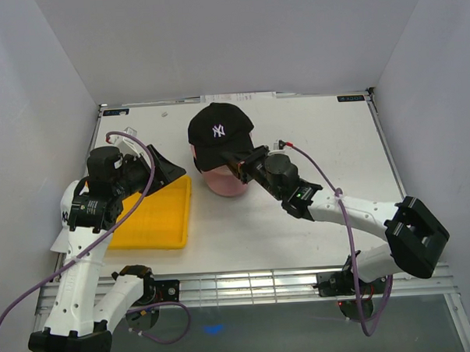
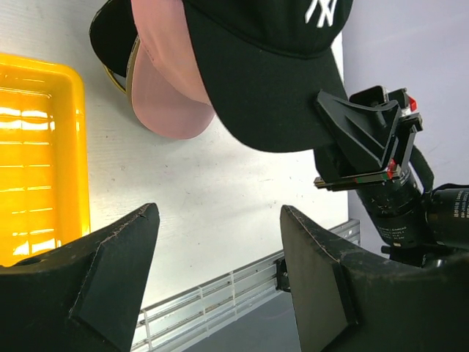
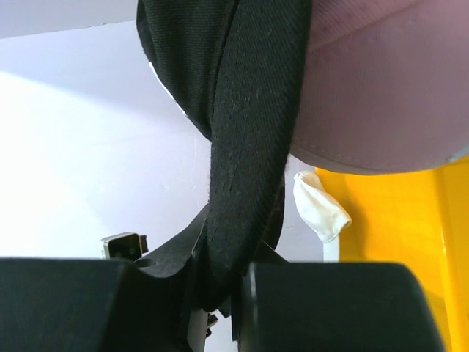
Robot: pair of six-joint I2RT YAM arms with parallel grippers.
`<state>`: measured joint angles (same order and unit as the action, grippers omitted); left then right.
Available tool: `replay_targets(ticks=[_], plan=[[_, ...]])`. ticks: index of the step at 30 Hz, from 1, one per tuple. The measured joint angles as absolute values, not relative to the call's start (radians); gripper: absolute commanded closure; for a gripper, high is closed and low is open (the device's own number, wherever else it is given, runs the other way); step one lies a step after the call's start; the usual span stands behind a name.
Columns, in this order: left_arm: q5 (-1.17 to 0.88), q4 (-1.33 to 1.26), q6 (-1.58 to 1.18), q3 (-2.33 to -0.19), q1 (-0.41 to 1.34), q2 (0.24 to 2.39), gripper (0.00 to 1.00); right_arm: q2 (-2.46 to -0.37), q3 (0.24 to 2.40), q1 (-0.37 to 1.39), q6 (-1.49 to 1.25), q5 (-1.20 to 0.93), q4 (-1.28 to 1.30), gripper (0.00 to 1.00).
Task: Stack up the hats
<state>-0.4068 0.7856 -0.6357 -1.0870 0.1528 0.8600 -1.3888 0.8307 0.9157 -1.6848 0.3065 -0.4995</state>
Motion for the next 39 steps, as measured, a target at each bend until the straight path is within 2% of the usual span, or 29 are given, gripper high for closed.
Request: replay_targets(ticks=[10,18,26,39], plan=[[-0.403,0.786,-0.628,-1.087,0.153,0.86,0.23,-1.447,0.831,0.886,-1.641,0.245,-0.706,0.92],[-0.402,0.786,-0.624,-1.087,0.153,0.86,0.23,-1.433,0.822,0.885,-1.61,0.237,-0.753,0.92],[-0.4,0.786,-0.624,-1.087,0.153,0.86,0.23,-1.343,0.696,0.884,-1.601,0.241,-0.815,0.92],[-0.392,0.795,-0.617,-1.071,0.153,0.858,0.23,-1.324,0.476,0.884,-1.647,0.232,-0.927,0.92]])
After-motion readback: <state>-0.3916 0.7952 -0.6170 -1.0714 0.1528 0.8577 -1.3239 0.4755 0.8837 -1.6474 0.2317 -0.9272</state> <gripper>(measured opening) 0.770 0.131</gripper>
